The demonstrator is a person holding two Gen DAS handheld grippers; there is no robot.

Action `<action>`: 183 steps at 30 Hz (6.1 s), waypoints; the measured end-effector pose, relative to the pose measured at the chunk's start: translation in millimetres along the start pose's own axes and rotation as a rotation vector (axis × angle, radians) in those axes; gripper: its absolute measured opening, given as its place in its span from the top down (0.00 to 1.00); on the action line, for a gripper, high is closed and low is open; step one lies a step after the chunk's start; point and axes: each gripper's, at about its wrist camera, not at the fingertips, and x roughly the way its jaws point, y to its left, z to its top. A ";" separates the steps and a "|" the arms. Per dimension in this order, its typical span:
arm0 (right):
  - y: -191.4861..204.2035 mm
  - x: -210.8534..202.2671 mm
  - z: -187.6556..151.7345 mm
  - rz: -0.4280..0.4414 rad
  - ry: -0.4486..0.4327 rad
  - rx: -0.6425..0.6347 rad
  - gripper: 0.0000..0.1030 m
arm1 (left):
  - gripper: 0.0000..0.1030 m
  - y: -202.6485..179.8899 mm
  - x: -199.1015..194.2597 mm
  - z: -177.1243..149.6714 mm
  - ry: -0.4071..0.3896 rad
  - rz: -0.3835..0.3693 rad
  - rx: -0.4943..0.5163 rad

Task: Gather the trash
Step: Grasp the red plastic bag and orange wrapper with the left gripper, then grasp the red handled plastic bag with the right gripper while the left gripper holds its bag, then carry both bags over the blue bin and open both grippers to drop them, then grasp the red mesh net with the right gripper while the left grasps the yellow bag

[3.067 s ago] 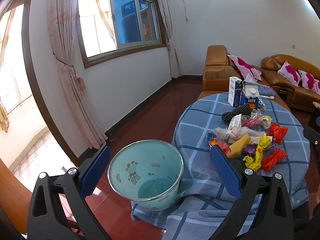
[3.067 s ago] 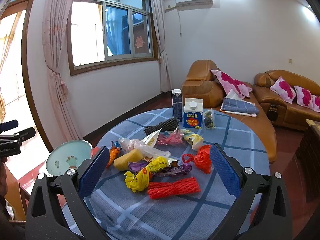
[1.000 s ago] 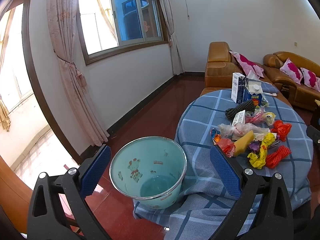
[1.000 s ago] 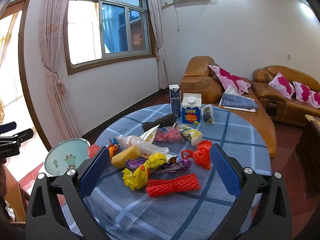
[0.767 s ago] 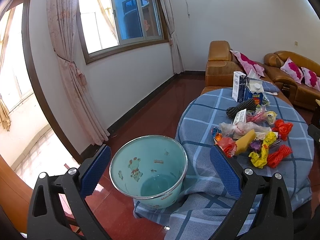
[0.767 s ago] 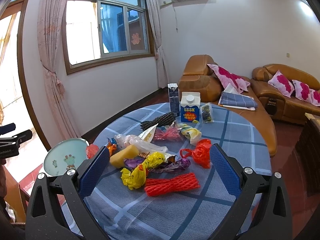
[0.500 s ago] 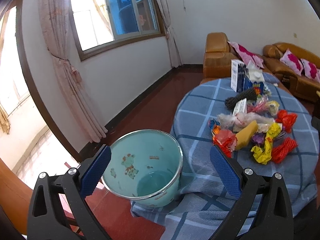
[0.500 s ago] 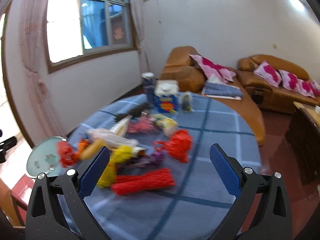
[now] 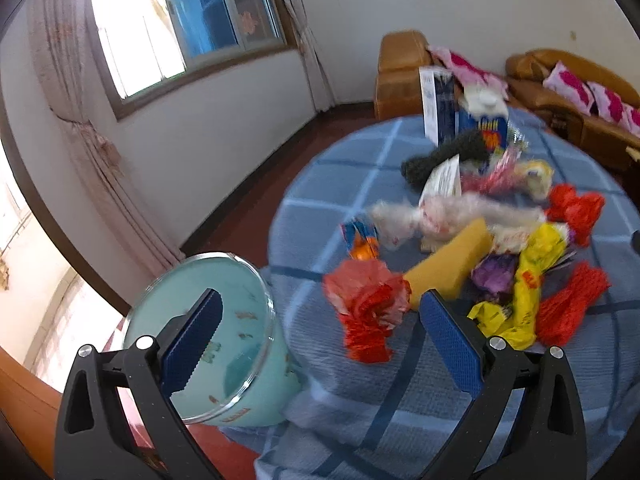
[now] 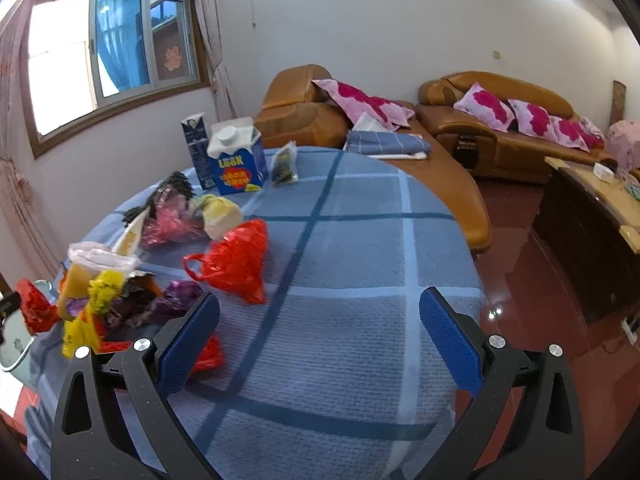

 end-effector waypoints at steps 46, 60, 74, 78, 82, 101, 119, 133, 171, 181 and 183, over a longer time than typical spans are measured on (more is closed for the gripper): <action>30.9 52.1 34.5 0.124 0.096 -0.098 0.27 | 0.85 66.6 11.5 -9.0 -0.008 -0.092 0.036; 27.6 34.5 48.1 0.258 0.069 -0.106 0.90 | 0.85 94.9 -4.1 -8.1 -0.014 -0.065 0.010; 157.3 22.9 79.1 0.522 0.007 -0.339 0.90 | 0.85 152.3 2.7 -25.8 0.055 0.074 -0.043; 202.9 26.1 73.3 0.586 0.016 -0.410 0.90 | 0.85 166.6 5.9 -32.5 0.079 0.121 -0.055; 240.3 26.2 64.6 0.648 0.025 -0.485 0.90 | 0.85 183.3 8.0 -39.6 0.094 0.168 -0.064; 347.6 40.4 26.9 0.744 0.083 -0.750 0.90 | 0.84 205.0 17.5 -56.1 0.148 0.259 -0.071; 373.1 34.1 -1.9 0.761 0.098 -0.893 0.90 | 0.84 206.5 17.4 -57.5 0.149 0.250 -0.080; 375.1 32.4 -7.8 0.787 0.132 -0.930 0.83 | 0.75 202.8 15.1 -55.2 0.132 0.222 -0.083; 75.5 28.8 -13.0 0.449 0.267 -0.365 0.80 | 0.36 77.7 4.4 -47.1 0.090 -0.015 0.057; 51.7 6.4 -19.4 0.455 0.197 -0.273 0.85 | 0.36 54.1 -4.3 -36.3 0.060 -0.065 0.077; 40.9 1.2 -14.0 0.427 0.172 -0.238 0.85 | 0.36 46.7 -8.4 -31.4 0.047 -0.085 0.079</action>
